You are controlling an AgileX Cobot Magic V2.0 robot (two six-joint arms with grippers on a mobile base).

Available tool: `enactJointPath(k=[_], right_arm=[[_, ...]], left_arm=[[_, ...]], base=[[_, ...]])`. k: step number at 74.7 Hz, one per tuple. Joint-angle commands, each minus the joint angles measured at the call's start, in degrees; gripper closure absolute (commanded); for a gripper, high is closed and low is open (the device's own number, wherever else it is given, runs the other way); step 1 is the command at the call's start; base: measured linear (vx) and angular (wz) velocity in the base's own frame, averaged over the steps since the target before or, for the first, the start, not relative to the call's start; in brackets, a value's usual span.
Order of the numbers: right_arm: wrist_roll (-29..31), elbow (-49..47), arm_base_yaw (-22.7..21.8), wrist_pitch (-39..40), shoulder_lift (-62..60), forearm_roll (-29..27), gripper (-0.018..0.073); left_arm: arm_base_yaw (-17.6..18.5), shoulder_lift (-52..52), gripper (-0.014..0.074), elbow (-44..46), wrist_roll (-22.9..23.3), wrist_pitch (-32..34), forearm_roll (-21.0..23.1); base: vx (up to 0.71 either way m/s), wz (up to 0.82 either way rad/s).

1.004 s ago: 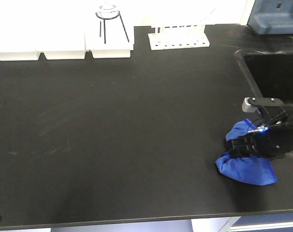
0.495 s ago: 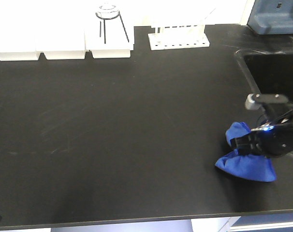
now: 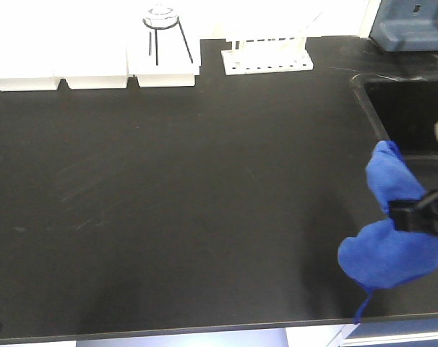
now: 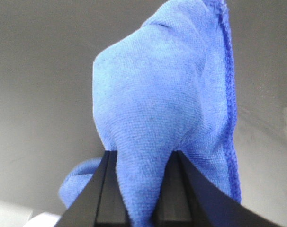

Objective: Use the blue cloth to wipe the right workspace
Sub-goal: 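Lift the blue cloth off the counter with the right gripper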

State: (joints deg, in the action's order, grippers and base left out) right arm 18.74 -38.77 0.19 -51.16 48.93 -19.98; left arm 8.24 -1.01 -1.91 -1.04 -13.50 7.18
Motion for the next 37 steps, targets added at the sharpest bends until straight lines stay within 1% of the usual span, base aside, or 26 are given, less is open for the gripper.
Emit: enactJointPath(k=[1,8,14,37], right_arm=[[-1.6,-1.4,0.0,0.9,-4.4,0.2,0.0562],[-3.2,-1.4,0.0,1.1,-8.1,1.6,0.0562],[-3.2,-1.4,0.0,1.2,-11.5,2.8,0.0562],[-3.1,-1.4,0.0,0.8,-17.8,2.6,0.0561]], left_arm=[[0.4,0.0,0.0603,1.4,0.3,4.7,0.2],[0.4,0.0,0.0603,1.4,0.3,4.7,0.2],[0.4,0.0,0.0603,1.4,0.3,4.7,0.2],[0.4,0.0,0.0603,1.4,0.3,4.7,0.2]], base=[[0.00,0.00],[0.00,0.00],[0.00,0.00],[0.00,0.00]])
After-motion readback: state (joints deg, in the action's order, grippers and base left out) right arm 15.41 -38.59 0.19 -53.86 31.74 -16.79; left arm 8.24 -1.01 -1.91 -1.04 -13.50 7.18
